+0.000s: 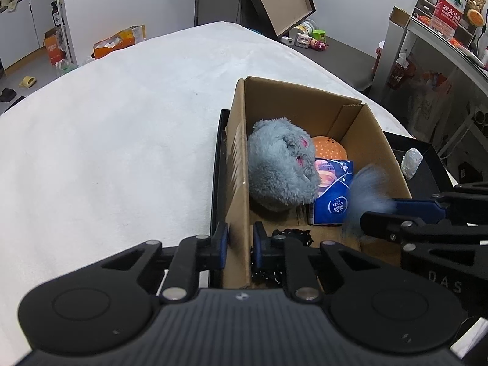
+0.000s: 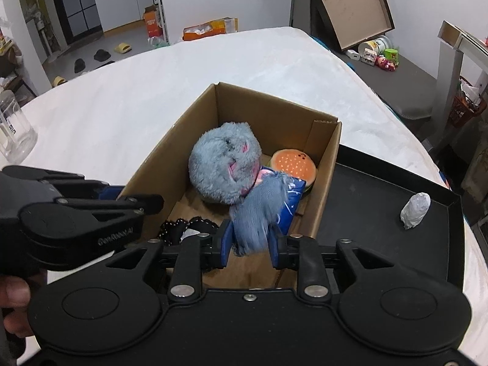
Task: Organize soft objects
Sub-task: 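Open the right gripper to release the denim plush and withdraw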
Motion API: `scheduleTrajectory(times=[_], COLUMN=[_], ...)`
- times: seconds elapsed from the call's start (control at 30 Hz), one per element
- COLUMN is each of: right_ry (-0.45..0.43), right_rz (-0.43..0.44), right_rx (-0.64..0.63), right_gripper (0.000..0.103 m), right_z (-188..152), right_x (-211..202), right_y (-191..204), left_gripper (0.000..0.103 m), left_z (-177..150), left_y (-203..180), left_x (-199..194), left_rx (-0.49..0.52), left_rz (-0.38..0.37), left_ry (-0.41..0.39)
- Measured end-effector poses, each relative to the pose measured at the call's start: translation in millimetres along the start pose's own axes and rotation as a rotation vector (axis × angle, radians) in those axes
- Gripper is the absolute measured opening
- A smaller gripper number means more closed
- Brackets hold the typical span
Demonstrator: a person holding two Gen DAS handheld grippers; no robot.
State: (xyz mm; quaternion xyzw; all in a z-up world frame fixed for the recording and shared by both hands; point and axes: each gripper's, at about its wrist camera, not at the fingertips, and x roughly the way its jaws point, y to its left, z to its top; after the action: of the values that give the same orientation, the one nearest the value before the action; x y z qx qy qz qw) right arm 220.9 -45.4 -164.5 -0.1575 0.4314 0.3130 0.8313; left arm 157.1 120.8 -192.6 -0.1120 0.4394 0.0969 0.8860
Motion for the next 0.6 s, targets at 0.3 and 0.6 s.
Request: scheduleTrajectory(times=[0.3, 0.6], right_ry=[-0.024, -0.075], right_rz=[0.022, -0.002], right_rx=[0.028, 0.045], right_gripper=[0.043, 0.045], right_z=[3, 5], right_x=[-8, -24], right_y=[-3, -18], left_gripper=[0.016, 0.016], left_z=[0, -1], left_y=[-1, -9], left_x=[-1, -3], left_rx=[0.022, 0.032], left_rz=[0.012, 0.034], left_ry=[0.01, 0.007])
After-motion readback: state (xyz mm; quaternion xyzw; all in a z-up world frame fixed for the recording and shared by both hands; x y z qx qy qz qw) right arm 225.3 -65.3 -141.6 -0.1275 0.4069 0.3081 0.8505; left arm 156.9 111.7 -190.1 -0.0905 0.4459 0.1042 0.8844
